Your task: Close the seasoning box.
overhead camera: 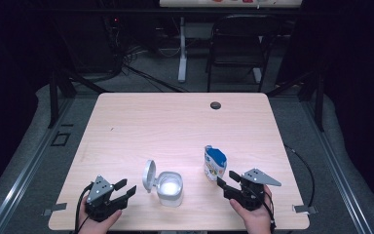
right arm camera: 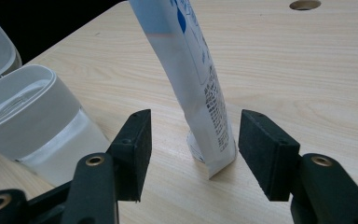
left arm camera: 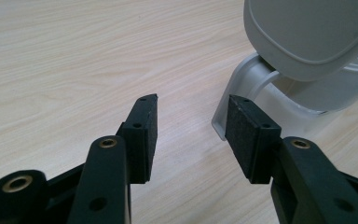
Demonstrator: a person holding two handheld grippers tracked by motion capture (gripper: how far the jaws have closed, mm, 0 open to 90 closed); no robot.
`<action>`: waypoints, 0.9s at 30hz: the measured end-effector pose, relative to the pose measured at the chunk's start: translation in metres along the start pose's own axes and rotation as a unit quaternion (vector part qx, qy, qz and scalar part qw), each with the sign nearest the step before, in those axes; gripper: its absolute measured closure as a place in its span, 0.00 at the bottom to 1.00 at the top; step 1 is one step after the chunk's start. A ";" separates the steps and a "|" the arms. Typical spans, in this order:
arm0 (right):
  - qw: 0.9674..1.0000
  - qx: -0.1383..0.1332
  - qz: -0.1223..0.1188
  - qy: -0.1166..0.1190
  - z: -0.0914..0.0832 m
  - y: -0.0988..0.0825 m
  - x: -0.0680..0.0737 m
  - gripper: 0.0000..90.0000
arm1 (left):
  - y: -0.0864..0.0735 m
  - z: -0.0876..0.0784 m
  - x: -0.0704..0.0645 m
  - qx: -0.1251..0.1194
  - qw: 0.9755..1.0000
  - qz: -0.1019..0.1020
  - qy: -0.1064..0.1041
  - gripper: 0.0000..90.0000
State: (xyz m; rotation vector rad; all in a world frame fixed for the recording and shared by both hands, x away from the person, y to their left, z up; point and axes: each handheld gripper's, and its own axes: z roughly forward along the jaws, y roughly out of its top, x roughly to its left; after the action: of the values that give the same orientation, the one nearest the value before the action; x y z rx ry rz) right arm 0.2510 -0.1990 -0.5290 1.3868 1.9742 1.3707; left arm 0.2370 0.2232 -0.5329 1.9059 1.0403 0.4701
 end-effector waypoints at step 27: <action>1.000 -0.015 0.002 -0.014 -0.015 -0.010 -0.007 0.49 | 0.019 -0.005 -0.008 -0.016 1.000 0.005 -0.016 0.77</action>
State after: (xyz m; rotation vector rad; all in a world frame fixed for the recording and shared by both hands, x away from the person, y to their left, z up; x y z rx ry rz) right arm 0.2383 -0.2134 -0.5323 1.3890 1.9268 1.3700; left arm 0.2385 0.2142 -0.5135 1.8848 0.9982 0.4587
